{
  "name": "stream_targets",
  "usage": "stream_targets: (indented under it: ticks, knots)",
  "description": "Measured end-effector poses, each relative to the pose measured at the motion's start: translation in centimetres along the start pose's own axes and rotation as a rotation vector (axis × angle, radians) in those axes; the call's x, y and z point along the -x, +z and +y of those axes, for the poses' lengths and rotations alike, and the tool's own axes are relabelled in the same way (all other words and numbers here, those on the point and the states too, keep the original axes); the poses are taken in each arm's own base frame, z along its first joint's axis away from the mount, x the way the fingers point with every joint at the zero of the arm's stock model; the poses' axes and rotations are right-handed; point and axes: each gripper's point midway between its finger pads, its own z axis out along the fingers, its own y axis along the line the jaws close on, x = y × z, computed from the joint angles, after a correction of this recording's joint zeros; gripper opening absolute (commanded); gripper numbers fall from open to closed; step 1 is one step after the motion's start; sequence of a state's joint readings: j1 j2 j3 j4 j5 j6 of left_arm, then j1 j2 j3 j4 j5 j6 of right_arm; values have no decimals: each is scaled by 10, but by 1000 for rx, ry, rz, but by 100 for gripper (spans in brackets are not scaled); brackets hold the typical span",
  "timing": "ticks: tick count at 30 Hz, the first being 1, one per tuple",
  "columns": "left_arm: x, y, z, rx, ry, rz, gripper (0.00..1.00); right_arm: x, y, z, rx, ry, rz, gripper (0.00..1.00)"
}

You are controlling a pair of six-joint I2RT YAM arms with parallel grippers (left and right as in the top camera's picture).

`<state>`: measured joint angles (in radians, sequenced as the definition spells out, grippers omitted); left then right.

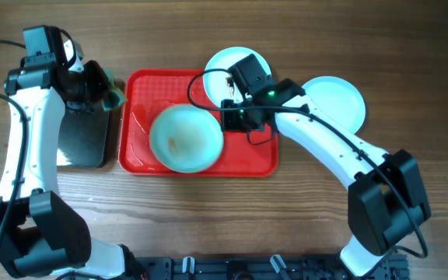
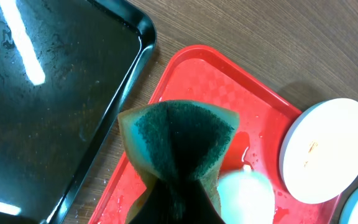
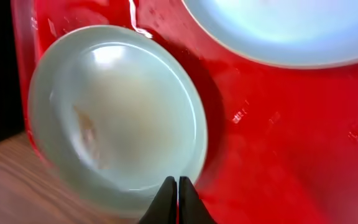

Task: Clean dirty plates on tray and stack at the side
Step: 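Place the plate on the table right of the red tray, release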

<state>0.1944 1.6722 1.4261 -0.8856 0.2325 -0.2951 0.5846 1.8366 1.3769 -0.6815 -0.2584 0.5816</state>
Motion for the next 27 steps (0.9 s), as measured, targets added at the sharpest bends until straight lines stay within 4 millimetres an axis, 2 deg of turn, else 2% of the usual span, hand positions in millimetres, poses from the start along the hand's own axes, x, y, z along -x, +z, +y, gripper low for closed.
stream_targets:
  ticks: [3,5,6,8,10,14,19,23,26,27]
  knots:
    - [0,0,0,0,0,1,4,8,7,10,8,3,-49,5]
    - [0,0,0,0,0,1,4,-1,25,11,-13,0,-23,28]
    - [0,0,0,0,0,1,4,-6,33,10,-26,1,-5,32]
    - [0,0,0,0,0,1,4,-15,53,3,-56,16,34,33]
    - [0,0,0,0,0,1,4,-18,66,-2,-66,27,50,36]
    - [0,0,0,0,0,1,4,-6,71,-3,-54,37,11,36]
    - [0,0,0,0,0,1,4,0,76,0,-43,63,-13,28]
    - [0,0,0,0,0,1,4,-14,91,3,-49,99,24,27]
    - [0,0,0,0,0,1,4,-24,94,21,-25,72,28,28]
    - [0,0,0,0,0,1,4,-26,96,29,-10,62,24,31]
